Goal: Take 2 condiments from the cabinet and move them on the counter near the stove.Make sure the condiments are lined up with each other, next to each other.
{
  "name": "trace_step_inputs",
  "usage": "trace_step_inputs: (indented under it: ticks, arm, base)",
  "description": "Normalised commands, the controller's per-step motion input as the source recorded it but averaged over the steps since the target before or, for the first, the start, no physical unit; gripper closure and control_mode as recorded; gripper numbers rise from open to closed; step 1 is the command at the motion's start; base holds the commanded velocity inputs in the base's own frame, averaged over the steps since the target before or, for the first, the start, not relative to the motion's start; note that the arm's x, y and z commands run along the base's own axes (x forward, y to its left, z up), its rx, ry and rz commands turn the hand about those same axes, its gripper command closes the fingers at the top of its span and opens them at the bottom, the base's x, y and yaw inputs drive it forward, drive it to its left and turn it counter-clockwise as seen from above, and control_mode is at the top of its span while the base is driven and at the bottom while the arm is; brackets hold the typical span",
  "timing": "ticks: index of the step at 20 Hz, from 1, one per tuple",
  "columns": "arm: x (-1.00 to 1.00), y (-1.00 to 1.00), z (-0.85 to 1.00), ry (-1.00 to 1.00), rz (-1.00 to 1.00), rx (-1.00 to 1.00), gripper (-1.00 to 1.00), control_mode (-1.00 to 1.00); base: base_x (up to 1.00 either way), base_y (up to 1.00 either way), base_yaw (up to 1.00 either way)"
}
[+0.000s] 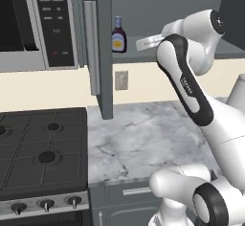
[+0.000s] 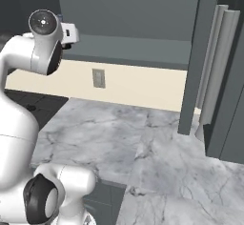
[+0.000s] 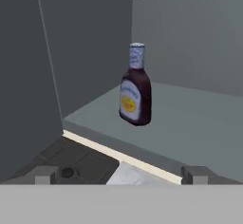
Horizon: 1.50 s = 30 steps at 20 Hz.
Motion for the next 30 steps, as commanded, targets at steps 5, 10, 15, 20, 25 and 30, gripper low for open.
trace_step_inputs:
  ticks: [5, 10, 15, 20, 25, 30]
  arm:
    - [0.30, 0.15, 0.01, 0.00, 0.03, 0.00, -1.00, -1.00]
    - [0.39, 0.08, 0.00, 0.00, 0.04, 0.00, -1.00, -1.00]
    - [0.37, 0.03, 0.00, 0.00, 0.03, 0.00, -1.00, -1.00]
    - [0.33, 0.09, 0.00, 0.00, 0.03, 0.00, -1.00, -1.00]
    - [0.27, 0.07, 0.00, 0.00, 0.02, 0.00, -1.00, -1.00]
    - [0.26, 0.05, -0.01, 0.00, 0.00, 0.00, -1.00, -1.00]
  base:
    - [0.00, 0.00, 0.00]
    - [0.00, 0.00, 0.00]
    - [0.00, 0.00, 0.00]
    - [0.00, 0.00, 0.00]
    - [0.00, 0.00, 0.00]
    - [0.00, 0.00, 0.00]
